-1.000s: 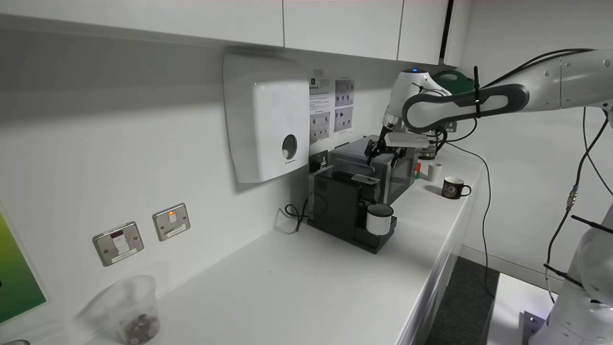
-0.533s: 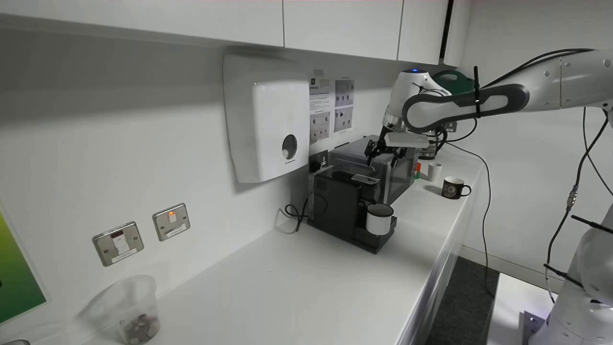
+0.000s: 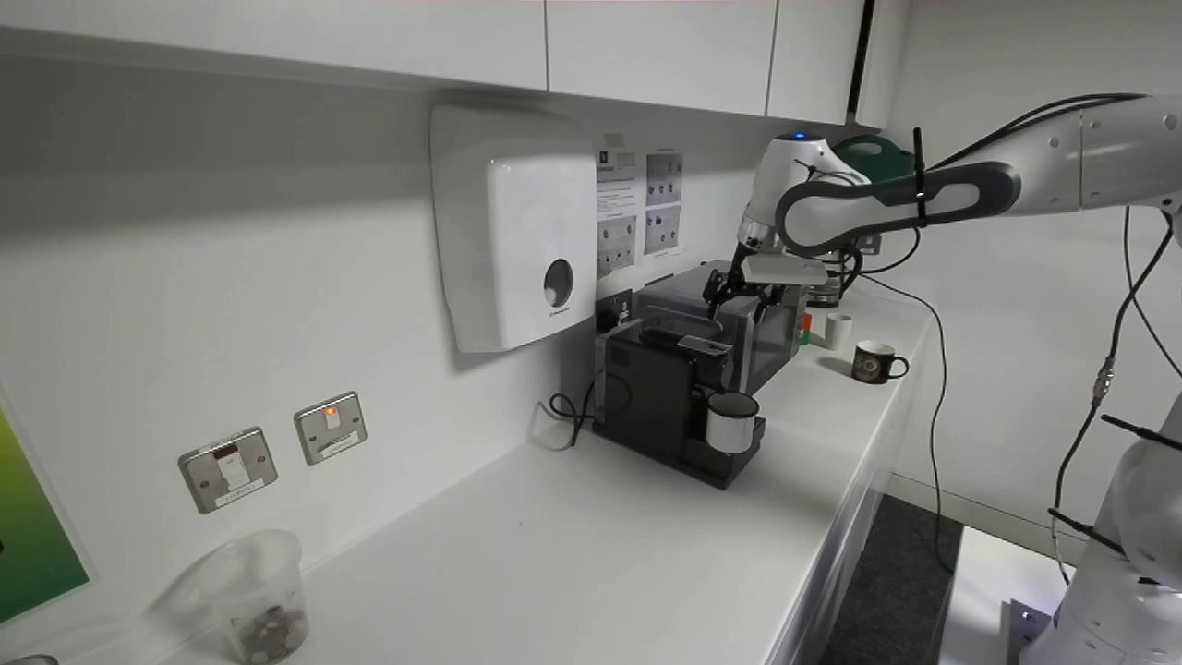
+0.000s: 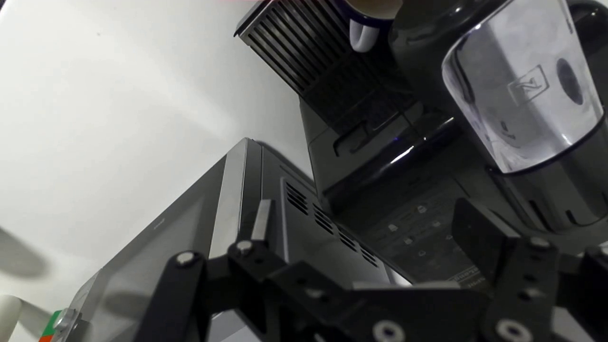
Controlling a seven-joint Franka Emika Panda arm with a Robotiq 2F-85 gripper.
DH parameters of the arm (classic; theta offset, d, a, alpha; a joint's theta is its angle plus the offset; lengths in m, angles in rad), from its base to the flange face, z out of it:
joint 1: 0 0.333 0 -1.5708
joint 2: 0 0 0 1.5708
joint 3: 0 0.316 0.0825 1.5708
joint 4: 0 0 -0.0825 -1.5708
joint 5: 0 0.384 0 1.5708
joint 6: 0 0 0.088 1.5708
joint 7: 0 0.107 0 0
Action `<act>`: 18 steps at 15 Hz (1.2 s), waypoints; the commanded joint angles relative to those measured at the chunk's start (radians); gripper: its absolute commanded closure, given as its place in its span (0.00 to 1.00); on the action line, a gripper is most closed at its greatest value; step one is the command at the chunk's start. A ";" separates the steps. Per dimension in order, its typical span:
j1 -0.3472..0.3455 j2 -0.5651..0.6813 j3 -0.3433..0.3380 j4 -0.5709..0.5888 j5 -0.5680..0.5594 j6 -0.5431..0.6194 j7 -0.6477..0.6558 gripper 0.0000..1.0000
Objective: Put the cup on the coffee maker and then remove it and put it back on the table
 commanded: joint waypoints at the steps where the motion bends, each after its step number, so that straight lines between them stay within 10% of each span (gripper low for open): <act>1: 0.023 0.006 -0.019 0.016 -0.007 -0.018 0.016 0.00; 18: 0.019 0.017 -0.063 0.014 -0.023 -0.014 0.014 0.00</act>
